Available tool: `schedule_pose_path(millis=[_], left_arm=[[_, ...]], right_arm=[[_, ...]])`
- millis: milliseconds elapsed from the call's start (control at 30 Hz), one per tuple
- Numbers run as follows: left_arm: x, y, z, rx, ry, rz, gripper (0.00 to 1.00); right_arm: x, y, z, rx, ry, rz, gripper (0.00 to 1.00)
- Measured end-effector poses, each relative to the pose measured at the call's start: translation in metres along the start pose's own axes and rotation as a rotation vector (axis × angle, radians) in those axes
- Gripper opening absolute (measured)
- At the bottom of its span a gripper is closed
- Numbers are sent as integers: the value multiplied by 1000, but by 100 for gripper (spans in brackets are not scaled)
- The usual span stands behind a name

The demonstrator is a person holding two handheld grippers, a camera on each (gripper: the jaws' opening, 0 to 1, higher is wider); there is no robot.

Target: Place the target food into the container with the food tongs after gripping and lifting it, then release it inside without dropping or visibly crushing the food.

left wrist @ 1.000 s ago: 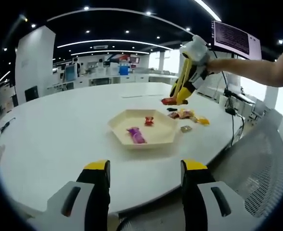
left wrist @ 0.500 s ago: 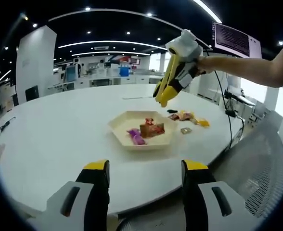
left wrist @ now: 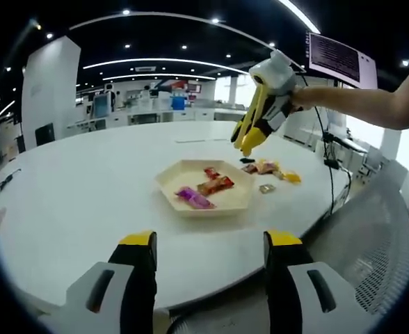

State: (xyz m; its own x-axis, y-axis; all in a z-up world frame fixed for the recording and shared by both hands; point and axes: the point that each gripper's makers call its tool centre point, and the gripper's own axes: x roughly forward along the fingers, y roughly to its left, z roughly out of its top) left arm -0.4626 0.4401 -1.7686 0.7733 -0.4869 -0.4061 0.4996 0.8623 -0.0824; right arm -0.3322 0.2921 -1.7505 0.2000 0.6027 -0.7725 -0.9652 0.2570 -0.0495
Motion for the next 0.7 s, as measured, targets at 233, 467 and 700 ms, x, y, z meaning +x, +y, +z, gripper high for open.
schedule_pose_path(millis=[233, 467, 700], left_arm=[[0, 0, 0, 3, 2, -3, 62], [1, 0, -1, 12, 11, -4, 61], [1, 0, -4, 12, 29, -4, 60]], right_arm=[[-7, 5, -42, 49, 27, 7, 30], [0, 14, -76, 87, 52, 25, 30], [12, 20, -100, 59, 63, 38, 30]])
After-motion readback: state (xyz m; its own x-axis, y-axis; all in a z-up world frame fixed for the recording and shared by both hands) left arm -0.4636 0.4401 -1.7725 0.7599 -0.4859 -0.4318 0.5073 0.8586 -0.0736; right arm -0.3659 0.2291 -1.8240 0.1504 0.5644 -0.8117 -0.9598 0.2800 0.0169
